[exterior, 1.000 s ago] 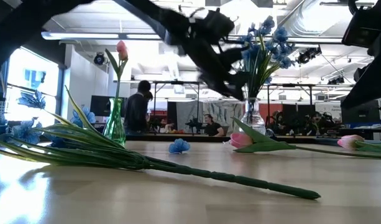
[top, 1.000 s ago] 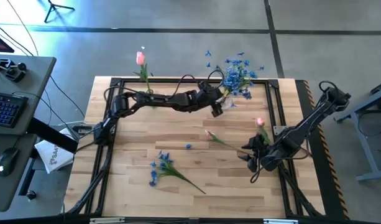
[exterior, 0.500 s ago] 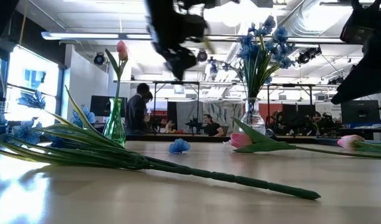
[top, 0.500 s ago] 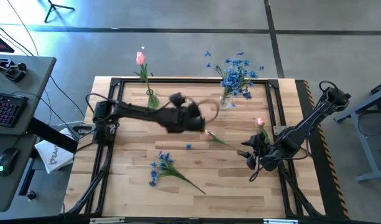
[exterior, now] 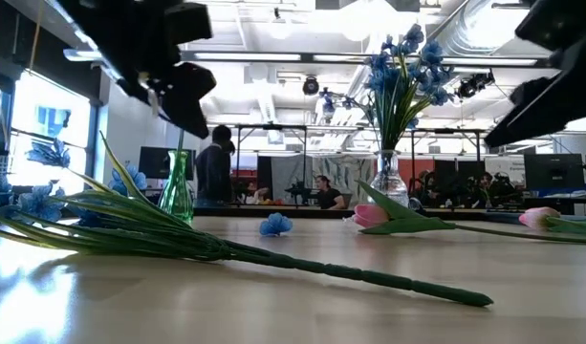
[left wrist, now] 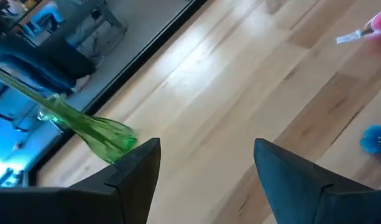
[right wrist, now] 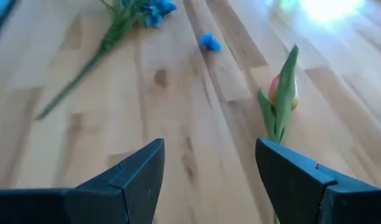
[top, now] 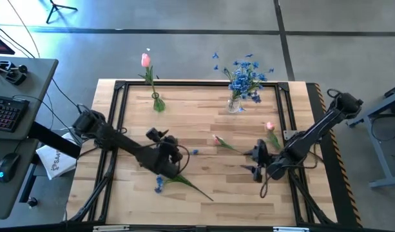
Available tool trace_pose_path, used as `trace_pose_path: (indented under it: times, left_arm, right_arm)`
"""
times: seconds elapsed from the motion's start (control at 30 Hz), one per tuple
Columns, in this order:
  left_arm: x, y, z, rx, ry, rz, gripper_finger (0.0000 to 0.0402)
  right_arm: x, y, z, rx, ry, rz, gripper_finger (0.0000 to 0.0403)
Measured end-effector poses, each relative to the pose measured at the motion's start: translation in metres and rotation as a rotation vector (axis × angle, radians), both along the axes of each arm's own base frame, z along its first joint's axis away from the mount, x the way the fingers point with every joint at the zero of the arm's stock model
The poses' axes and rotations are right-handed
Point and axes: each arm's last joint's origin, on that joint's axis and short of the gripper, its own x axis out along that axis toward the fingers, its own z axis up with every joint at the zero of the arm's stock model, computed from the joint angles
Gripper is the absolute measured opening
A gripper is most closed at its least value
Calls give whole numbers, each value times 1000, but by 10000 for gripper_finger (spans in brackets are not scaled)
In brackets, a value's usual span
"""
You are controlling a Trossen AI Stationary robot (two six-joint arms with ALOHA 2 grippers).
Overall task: Sort flowers into vase by color
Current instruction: Put the left pink tulip into the green vase
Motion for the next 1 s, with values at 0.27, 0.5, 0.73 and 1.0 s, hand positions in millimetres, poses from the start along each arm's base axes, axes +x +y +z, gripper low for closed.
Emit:
trace_pose_path:
  times: [0.27, 0.5, 0.73, 1.0]
  left_arm:
    - [4, 8, -21, -126, -40, -124, 243]
    - [35, 17, -32, -170, -193, -442, 243]
    - [46, 25, -23, -166, -377, -572, 243]
    - [45, 23, -24, -167, -355, -594, 243]
  right_arm:
    - [27, -10, -27, 71, 133, 0, 247]
    - [41, -38, -46, -25, 240, -119, 247]
    - [56, -59, -66, 29, 319, -183, 175]
    - [49, -65, -84, 88, 98, -54, 12]
